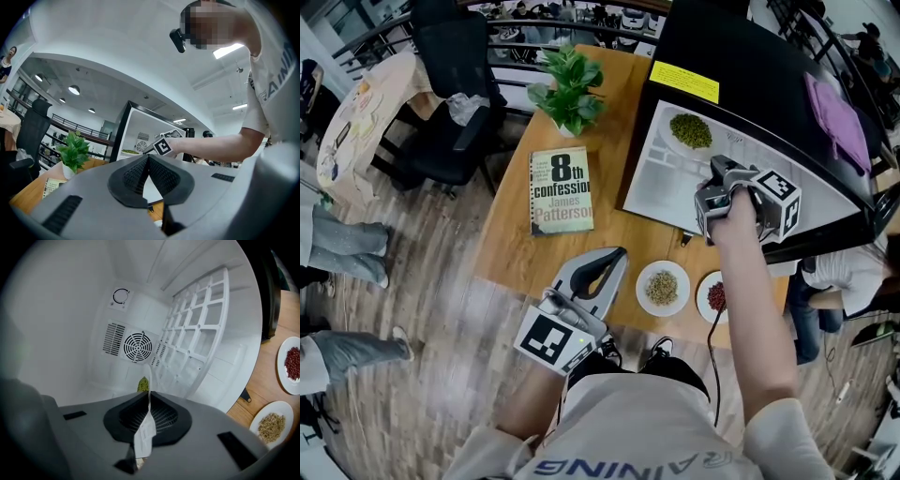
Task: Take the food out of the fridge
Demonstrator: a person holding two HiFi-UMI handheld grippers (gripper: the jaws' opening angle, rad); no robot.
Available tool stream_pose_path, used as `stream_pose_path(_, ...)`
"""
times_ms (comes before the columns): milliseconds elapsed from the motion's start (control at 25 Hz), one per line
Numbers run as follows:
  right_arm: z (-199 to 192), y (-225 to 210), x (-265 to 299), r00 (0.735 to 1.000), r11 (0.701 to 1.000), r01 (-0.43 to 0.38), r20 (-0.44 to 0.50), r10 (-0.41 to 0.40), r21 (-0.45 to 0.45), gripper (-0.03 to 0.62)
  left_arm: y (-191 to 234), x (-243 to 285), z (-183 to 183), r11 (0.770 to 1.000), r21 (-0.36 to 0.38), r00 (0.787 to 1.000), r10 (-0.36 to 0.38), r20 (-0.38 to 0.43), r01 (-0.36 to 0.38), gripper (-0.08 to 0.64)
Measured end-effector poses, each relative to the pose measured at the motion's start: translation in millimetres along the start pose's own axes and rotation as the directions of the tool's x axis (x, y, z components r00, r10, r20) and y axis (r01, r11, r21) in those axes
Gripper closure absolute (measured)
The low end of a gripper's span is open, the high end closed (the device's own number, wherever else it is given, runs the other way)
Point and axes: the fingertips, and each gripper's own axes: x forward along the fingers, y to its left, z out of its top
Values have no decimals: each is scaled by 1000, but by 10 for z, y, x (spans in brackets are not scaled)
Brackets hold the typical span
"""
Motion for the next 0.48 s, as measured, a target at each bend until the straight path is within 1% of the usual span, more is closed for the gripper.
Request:
stream_pose_path(200, 30, 12, -22, 999, 999, -44, 6, 44, -5, 565, -11, 3, -21, 1000, 3, 1000, 8, -9, -8, 552)
stream_pose_path(480, -33, 14, -133, 998, 998, -66, -2, 66, 5, 566, -35, 11, -17, 1000, 7, 1000, 9, -12, -9, 552)
